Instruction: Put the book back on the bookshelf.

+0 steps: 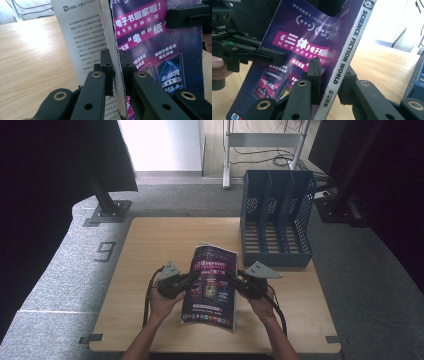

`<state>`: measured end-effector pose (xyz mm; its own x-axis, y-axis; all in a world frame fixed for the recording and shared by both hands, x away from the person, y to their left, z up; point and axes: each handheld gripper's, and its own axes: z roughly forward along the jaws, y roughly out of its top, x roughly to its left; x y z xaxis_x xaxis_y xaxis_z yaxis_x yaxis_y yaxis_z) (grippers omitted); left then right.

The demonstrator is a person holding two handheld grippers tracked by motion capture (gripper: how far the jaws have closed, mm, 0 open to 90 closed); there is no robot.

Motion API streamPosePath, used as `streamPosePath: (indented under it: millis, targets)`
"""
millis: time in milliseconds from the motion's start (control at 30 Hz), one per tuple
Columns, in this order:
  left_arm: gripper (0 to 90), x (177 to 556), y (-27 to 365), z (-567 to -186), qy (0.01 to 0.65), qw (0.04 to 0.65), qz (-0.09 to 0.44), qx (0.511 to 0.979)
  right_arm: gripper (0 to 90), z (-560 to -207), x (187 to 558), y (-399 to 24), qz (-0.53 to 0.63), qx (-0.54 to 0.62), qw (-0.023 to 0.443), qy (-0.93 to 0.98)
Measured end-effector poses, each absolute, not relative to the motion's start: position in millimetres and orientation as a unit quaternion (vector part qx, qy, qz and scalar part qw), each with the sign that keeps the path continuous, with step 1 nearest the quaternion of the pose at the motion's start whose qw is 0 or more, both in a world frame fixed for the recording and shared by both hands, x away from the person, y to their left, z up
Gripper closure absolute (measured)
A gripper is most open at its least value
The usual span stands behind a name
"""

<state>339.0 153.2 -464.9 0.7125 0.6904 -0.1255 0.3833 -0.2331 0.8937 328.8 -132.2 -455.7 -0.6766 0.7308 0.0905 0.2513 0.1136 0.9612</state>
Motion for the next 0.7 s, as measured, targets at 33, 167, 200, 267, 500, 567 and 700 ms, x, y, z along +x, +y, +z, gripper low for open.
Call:
streamPosePath:
  millis: [33,167,200,267,500,567,700]
  targets:
    - [84.7,339.6,153.3,-464.9,0.348,0.513,0.150,0.770,74.5,-455.7,328.8,-132.2,0.571,0.343,0.210,0.716]
    - [85.2,347.1,153.9,-463.4,0.349,0.523,0.152,0.762,74.9,-452.1,329.7,-131.2,0.574,0.341,0.217,0.712]
    - [85.4,348.6,153.5,-462.5,0.349,0.525,0.154,0.761,75.3,-449.4,330.5,-130.4,0.576,0.339,0.222,0.710]
    - [85.4,352.1,152.3,-459.5,0.348,0.527,0.159,0.759,75.9,-446.4,331.3,-129.5,0.577,0.337,0.228,0.708]
    - [85.9,356.3,148.6,-451.4,0.343,0.538,0.173,0.750,78.6,-438.3,334.1,-132.3,0.595,0.340,0.232,0.690]
    - [85.9,355.1,148.1,-453.5,0.341,0.538,0.173,0.751,78.7,-440.2,332.4,-133.0,0.594,0.337,0.234,0.692]
    - [85.9,353.4,147.7,-453.4,0.335,0.540,0.175,0.752,78.7,-442.4,329.2,-135.9,0.595,0.336,0.234,0.692]
